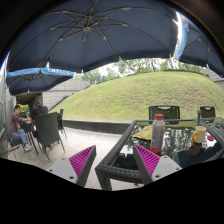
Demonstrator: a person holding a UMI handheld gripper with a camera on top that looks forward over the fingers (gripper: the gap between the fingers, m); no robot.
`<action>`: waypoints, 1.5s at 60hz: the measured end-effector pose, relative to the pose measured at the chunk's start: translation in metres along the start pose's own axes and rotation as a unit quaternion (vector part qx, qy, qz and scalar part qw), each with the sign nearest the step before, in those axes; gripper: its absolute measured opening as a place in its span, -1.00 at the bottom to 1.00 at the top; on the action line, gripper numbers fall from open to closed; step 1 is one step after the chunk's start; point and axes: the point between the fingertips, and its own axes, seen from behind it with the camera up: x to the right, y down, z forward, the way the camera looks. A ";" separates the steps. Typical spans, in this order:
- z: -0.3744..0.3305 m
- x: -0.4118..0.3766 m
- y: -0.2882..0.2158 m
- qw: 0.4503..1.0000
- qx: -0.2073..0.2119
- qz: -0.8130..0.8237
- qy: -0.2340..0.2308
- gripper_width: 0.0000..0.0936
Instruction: Pour water
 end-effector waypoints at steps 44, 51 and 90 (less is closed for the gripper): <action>0.090 0.166 -0.033 0.994 0.038 -0.032 0.102 0.67; 0.138 0.202 -0.028 0.990 0.032 -0.037 0.131 0.67; 0.225 0.232 -0.038 0.995 0.052 0.026 0.081 -0.21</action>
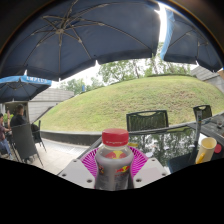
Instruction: Pour water
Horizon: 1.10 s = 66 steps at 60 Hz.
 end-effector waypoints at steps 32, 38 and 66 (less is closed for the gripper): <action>-0.030 0.223 -0.095 0.758 0.112 0.642 -0.023 -0.20; -0.031 0.239 -0.080 0.705 0.101 0.701 -0.029 -0.20; -0.059 0.242 -0.133 0.748 0.134 0.645 -0.076 -0.19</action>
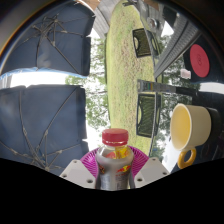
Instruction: Pour water
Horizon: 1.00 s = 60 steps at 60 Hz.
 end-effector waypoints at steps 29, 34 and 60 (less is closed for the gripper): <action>-0.029 0.019 -0.220 0.667 0.062 -0.727 0.149 -0.20; -0.037 0.069 -0.243 0.673 0.041 -0.716 0.181 -0.19; -0.028 0.118 -0.227 0.685 -0.023 -0.707 0.173 -0.13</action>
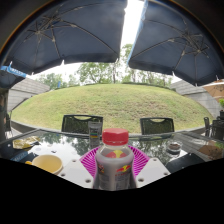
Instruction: Pour water
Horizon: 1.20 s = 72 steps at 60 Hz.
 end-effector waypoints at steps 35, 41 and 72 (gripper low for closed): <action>-0.134 -0.037 0.013 0.996 -0.083 -0.027 0.002 0.79; -0.179 -0.072 0.018 0.996 -0.087 -0.028 -0.019 0.79; -0.264 -0.157 0.026 0.993 -0.068 -0.050 -0.085 0.80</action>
